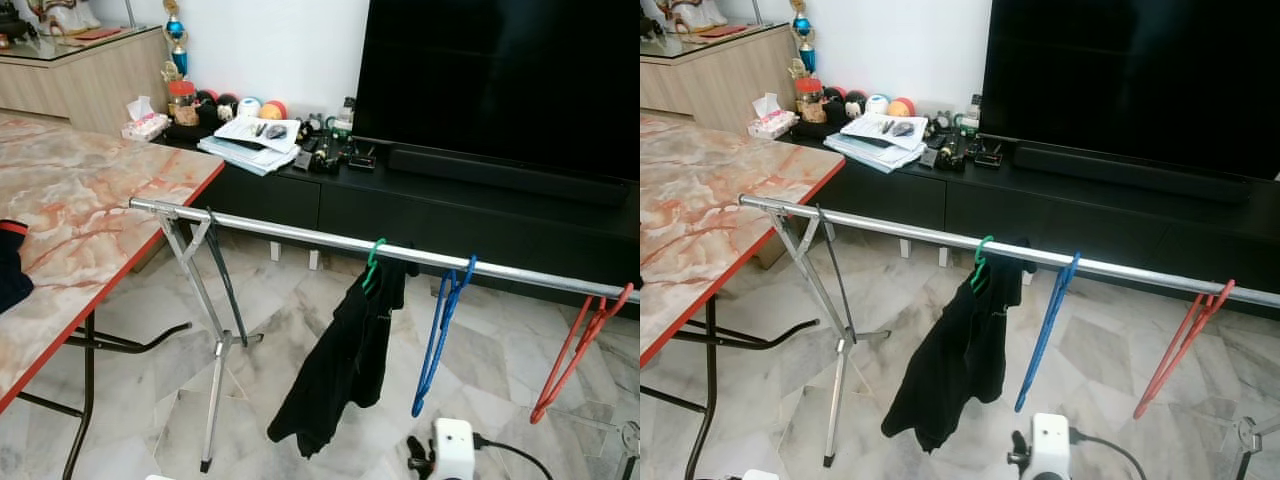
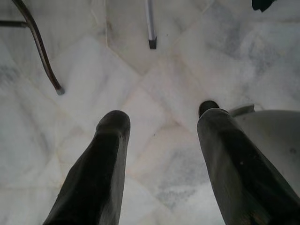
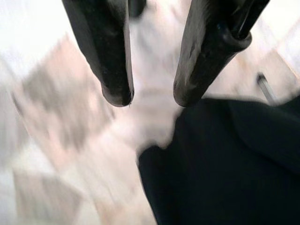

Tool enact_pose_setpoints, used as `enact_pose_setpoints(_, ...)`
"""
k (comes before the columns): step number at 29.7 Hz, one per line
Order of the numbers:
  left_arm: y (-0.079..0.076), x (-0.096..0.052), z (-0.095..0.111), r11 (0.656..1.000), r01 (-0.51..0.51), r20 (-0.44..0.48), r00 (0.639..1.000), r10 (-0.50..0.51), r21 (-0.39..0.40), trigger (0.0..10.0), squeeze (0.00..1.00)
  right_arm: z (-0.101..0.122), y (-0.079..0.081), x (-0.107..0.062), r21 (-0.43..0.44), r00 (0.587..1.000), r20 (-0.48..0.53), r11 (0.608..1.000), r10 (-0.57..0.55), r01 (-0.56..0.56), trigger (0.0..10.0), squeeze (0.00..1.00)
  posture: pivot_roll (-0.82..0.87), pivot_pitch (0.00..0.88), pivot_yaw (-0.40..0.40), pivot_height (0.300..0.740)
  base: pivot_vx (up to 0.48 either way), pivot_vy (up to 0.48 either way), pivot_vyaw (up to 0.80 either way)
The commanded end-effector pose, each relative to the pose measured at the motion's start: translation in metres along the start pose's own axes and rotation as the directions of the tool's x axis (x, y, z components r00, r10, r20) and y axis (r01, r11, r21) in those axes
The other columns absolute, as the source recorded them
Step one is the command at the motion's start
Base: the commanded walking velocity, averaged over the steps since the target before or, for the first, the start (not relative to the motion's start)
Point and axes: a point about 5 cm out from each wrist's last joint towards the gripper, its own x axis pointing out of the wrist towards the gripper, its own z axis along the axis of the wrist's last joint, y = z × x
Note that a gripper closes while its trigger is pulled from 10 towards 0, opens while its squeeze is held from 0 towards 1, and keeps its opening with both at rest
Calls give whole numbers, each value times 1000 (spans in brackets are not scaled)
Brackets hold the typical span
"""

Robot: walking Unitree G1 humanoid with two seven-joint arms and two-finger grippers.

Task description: Hang hanger

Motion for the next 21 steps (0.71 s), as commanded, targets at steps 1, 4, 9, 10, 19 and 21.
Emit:
enact_pose_setpoints(1, -1, -1, -7, 1000, -9, -41, 999, 8, -12, 10000, 0, -15, -6, -3, 14, 996, -78, 999, -42, 43, 10000, 0, 160, 0, -47, 740, 0, 0, 0)
enact_pose_setpoints(4, 2, -1, -7, 999, -25, -47, 999, 23, -40, 10000, 0, -25, -11, -5, -10, 990, -125, 998, -61, 60, 10000, 0, 178, 0, -40, 740, 0, 0, 0)
enact_pose_setpoints(9, 4, -1, -6, 999, -19, -46, 999, 17, -42, 10000, 0, -26, -10, -6, 40, 991, -120, 997, -59, 65, 10000, 0, 147, 0, -22, 740, 0, 0, 0)
enact_pose_setpoints(10, 4, -1, -7, 999, -15, -49, 999, 13, -39, 10000, 0, -27, -10, -6, 31, 990, -129, 997, -61, 65, 10000, 0, 144, 0, -20, 740, 0, 0, -594)
enact_pose_setpoints(19, -3, 2, 3, 1000, 1, -30, 1000, -1, -22, 10000, 0, -24, -14, -5, 3, 987, -144, 998, -69, 70, 10000, 0, 161, 0, -28, 740, 0, 0, -563)
enact_pose_setpoints(21, -4, 2, 3, 1000, 3, -31, 1000, -4, -24, 10000, 0, -24, -14, -5, 7, 987, -143, 997, -69, 71, 10000, 0, 161, 0, -28, 740, 0, 0, -556)
